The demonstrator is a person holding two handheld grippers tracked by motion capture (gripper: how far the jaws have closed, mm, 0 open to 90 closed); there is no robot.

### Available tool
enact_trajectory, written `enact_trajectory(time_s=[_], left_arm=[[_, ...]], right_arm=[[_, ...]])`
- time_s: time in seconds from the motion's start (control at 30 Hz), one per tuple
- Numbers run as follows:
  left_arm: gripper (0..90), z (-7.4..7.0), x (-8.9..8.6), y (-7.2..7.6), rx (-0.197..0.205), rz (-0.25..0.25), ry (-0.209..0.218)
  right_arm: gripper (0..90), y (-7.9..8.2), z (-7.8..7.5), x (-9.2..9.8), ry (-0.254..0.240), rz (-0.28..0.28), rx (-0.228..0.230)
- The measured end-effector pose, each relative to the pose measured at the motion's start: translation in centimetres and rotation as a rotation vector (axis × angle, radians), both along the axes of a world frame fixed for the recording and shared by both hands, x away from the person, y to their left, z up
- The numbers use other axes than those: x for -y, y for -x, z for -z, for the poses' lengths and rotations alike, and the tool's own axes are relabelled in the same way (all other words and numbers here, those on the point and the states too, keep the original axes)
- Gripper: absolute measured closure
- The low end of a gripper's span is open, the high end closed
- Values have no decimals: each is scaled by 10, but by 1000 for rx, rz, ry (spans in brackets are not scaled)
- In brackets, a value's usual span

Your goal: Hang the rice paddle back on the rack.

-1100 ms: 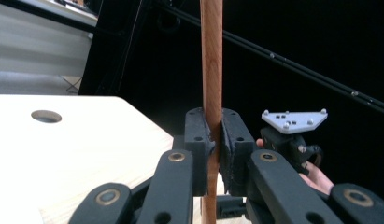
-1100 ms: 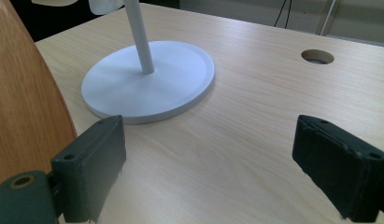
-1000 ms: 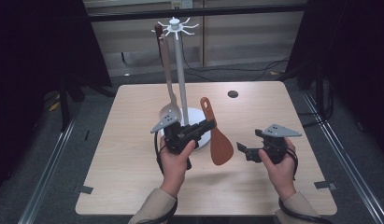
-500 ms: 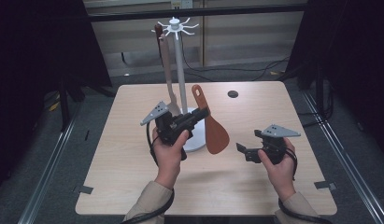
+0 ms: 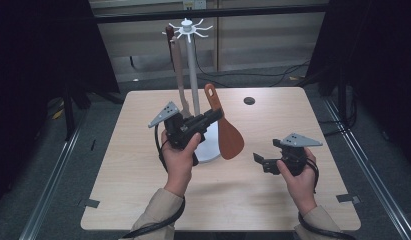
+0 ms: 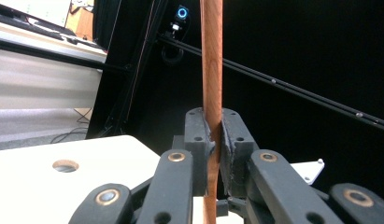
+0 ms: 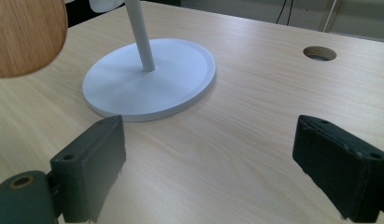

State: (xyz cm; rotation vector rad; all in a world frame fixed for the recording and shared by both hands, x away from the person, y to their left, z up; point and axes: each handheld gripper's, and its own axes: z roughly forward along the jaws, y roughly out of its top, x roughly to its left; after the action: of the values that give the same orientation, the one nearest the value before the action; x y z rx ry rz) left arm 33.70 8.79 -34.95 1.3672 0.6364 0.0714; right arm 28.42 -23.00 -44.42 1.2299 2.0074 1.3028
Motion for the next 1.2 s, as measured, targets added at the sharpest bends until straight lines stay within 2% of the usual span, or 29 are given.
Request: enact_trajectory(time_s=[0.23, 0.27, 0.37, 0.47, 0.5, 0.67, 0.8, 1.03, 1.1, 1.2], left_arm=[[828, -10, -5, -5, 16, -6, -9], [828, -11, -5, -5, 13, -7, 1], [828, -14, -7, -7, 27, -9, -16], [828, -17, -8, -9, 32, -14, -16], [828, -18, -8, -9, 26, -17, -3], [828, -22, -12, -13, 43, -19, -19], [828, -26, -13, -15, 44, -27, -6], [828, -33, -14, -19, 62, -25, -23], [828, -35, -14, -19, 57, -28, -12], [828, -38, -15, -21, 63, -30, -19]], right_arm=[[94, 0, 0, 0, -2, -2, -5], [92, 0, 0, -1, -7, -4, -5], [92, -1, 1, -1, -3, -8, -4], [92, 0, 0, -1, -5, -8, -4], [92, 0, 0, -1, -9, -7, -4], [92, -1, 0, -1, -14, -6, -3], [92, -1, 0, -1, -16, -5, -1], [92, -1, -1, 0, -16, -6, 2], [92, -1, -1, 0, -17, -6, 4], [92, -1, -2, 0, -20, -5, 3]])
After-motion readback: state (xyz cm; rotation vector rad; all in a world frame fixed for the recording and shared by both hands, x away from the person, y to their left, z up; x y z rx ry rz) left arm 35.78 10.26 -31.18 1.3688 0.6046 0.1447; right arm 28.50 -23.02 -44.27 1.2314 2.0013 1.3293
